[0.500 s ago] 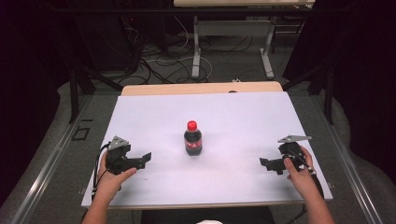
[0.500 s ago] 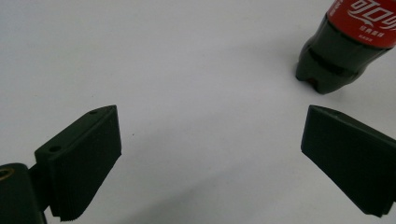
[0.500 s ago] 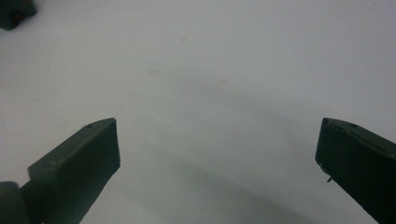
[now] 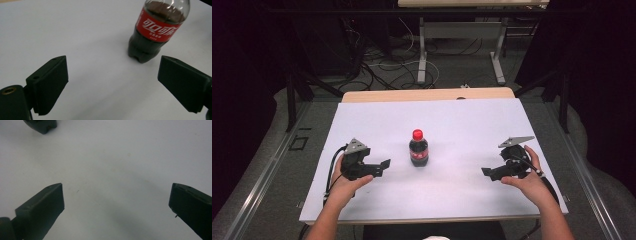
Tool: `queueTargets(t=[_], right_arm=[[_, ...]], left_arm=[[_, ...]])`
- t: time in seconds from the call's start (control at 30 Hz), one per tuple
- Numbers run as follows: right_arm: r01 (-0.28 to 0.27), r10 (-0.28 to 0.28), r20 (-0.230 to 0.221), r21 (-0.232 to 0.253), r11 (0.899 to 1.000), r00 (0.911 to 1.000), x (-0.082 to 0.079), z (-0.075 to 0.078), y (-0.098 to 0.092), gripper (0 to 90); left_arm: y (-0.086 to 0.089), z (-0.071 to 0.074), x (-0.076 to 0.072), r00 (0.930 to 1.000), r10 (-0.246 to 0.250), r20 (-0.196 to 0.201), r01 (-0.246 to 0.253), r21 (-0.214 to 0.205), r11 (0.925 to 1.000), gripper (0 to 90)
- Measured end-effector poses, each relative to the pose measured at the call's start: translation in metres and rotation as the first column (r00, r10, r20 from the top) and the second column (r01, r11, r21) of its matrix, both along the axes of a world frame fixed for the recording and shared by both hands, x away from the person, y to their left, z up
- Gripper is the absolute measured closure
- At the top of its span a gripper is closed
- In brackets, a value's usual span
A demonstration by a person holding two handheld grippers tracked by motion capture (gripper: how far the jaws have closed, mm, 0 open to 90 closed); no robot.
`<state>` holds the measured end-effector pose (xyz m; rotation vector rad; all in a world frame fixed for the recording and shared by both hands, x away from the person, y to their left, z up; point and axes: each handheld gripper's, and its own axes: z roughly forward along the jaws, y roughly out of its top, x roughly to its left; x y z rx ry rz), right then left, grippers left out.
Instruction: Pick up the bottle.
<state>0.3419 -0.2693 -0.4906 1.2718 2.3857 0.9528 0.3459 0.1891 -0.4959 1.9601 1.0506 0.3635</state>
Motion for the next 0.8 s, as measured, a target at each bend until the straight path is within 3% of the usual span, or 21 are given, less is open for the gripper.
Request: queueTargets(t=[0.03, 0.1, 0.17, 0.4, 0.7, 0.8], right_arm=[[0.004, -0.004, -0.004, 0.005, 1.000, 1.0000, 0.000, 0.002, 0.003, 0.0], [-0.010, 0.010, 0.004, 0.006, 1.000, 0.9999, 0.002, 0.003, 0.007, 0.0], [-0.029, 0.029, 0.012, 0.000, 1.000, 0.9995, 0.003, 0.004, 0.011, 0.0], [-0.051, 0.051, 0.019, -0.003, 0.999, 0.9985, 0.006, 0.009, 0.018, 3.0], [-0.077, 0.077, 0.021, 0.003, 0.997, 0.9968, 0.008, 0.010, 0.028, 6.4], [-0.089, 0.089, 0.017, 0.002, 0.996, 0.9958, 0.010, 0.008, 0.032, 7.2]], left_arm=[[-0.005, 0.001, 0.002, 0.9996, -0.027, 0.000, 0.027, 0.012, 0.9996, 9.9], [-0.012, 0.001, 0.004, 0.9995, -0.031, 0.011, 0.031, 0.009, 0.9995, 12.2], [-0.032, -0.001, 0.010, 0.9970, -0.076, 0.011, 0.076, 0.012, 0.9970, 12.6], [-0.071, -0.010, 0.027, 0.9903, -0.137, -0.019, 0.138, 0.018, 0.9903, 14.1], [-0.093, -0.020, 0.046, 0.9880, -0.153, -0.025, 0.153, 0.024, 0.9879, 16.1], [-0.096, -0.022, 0.046, 0.9861, -0.165, -0.018, 0.166, 0.053, 0.9847, 21.6]])
